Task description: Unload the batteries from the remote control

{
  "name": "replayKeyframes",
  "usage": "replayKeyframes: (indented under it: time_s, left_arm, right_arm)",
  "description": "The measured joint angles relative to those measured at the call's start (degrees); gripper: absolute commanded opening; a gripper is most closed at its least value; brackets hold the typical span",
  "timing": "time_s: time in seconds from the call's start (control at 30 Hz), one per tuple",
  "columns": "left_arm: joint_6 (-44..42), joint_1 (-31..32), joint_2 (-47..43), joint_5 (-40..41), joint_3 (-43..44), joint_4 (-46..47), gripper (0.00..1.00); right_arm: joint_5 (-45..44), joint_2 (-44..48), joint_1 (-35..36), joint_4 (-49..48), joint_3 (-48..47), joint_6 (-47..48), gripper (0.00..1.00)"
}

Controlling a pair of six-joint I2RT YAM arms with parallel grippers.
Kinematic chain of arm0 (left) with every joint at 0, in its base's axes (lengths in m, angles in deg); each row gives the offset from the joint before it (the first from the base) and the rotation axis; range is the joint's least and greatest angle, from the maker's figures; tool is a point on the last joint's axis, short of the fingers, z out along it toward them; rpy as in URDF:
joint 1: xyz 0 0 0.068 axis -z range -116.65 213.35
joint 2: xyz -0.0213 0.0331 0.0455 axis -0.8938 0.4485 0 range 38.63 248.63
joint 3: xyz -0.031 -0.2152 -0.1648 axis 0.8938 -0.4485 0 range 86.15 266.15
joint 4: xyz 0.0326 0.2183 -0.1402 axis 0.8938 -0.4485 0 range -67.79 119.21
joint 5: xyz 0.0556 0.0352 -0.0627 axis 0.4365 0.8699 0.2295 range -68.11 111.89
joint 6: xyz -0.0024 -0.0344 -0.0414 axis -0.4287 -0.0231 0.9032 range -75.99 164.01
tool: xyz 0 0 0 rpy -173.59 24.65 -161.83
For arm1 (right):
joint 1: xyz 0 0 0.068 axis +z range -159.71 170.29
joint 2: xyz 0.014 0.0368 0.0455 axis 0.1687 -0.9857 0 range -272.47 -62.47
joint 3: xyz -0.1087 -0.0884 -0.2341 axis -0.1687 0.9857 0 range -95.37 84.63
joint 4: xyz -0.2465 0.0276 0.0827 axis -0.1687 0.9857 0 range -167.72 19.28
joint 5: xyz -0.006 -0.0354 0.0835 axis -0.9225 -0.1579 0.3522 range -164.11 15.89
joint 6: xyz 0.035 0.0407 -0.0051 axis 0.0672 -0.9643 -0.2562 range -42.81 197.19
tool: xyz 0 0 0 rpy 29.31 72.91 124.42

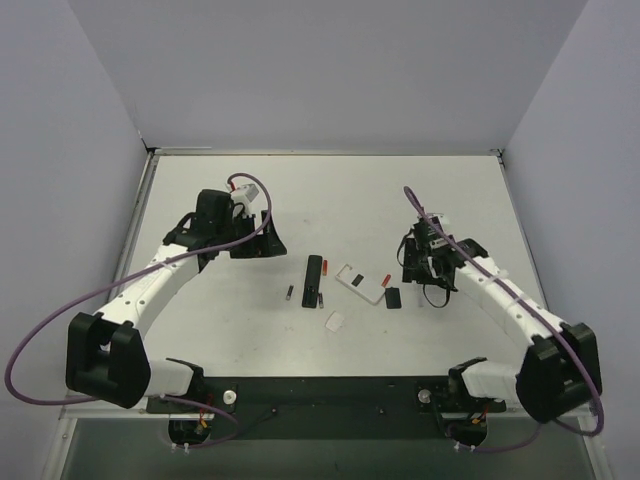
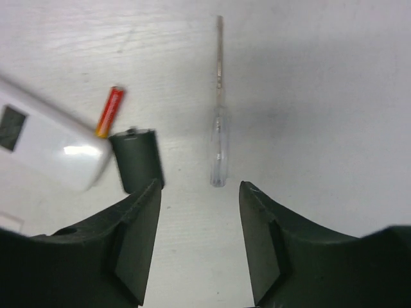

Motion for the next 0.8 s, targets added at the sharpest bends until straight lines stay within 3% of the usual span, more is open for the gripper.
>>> replayKeyframes:
  time_s: [0.03, 0.07, 0.1, 0.5, 0.8]
  left_arm:
    - [0.0, 0.0, -0.4, -0.1, -0.2, 0.2, 0.91]
    - [0.0, 0.0, -1.0, -0.3, -0.6, 0.8, 0.91]
    - [0.1, 0.1, -1.9, -0.3, -1.2, 1.4, 0.91]
    - [5.7, 0.2, -18.9, -2.6, -4.5, 10.5, 0.93]
    - [6.6, 0.2, -27.9, -4.6, -4.5, 11.2, 0.94]
  right_arm:
    - [0.1, 2.3, 0.7, 0.1, 0.0, 0.1, 0.71]
    - [0.3, 5.4, 1.7, 0.1, 0.1, 0.0, 0.94]
    - [0.4, 8.7, 2.8, 0.2, 0.1, 0.0, 1.0]
    - [0.8, 42.4, 7.9, 0.3, 1.2, -5.9, 1.0]
    - [0.9, 44.8, 7.9, 1.2, 1.0, -5.7, 1.0]
